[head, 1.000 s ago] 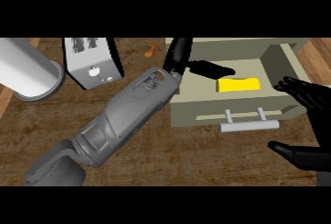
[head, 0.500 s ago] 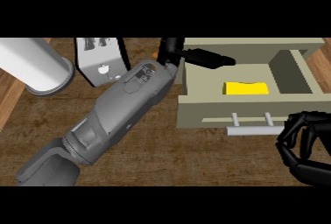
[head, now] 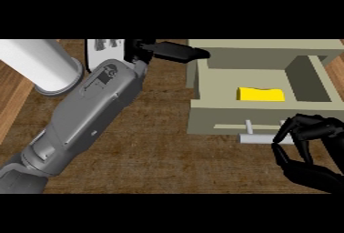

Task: Pick up the cup, place it into the drawer and close the drawer

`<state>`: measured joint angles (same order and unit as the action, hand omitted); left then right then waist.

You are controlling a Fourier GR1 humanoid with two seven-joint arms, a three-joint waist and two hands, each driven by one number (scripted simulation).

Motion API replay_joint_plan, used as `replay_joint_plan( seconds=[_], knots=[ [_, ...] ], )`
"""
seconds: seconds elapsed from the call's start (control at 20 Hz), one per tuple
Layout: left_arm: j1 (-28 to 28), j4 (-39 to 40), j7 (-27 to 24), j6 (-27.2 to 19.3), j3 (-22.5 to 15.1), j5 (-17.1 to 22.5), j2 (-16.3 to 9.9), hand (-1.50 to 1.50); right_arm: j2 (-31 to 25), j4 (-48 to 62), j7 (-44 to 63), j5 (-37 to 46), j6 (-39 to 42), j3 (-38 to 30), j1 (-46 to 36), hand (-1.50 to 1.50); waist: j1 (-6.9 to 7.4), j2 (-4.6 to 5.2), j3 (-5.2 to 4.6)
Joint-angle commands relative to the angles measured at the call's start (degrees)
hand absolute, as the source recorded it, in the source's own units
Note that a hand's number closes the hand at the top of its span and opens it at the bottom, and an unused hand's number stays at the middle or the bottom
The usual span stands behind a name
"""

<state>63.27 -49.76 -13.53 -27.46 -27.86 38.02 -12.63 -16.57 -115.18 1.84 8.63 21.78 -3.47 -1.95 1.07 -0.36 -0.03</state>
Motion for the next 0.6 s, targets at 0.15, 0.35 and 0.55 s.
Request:
replay_joint_plan(
  seconds=[0.15,0.35,0.55],
  knots=[
    [-12.24,-13.52,2.04,5.05,3.09,0.97,-9.67,-1.50,0.79,7.34,-3.22,12.63,-4.36,4.88,-4.01,1.50,0.76,0.08,0.01],
    [-16.79,-16.00,1.20,5.75,3.64,0.82,-10.87,-1.50,-0.76,12.63,-6.15,24.85,-7.49,11.14,-5.51,1.50,1.10,0.16,-0.01],
    [-19.53,-18.42,1.81,6.25,5.69,1.53,-13.00,-1.50,-1.59,24.39,-11.08,34.73,-12.35,15.54,-8.68,1.50,1.28,0.47,0.05]
  ],
)
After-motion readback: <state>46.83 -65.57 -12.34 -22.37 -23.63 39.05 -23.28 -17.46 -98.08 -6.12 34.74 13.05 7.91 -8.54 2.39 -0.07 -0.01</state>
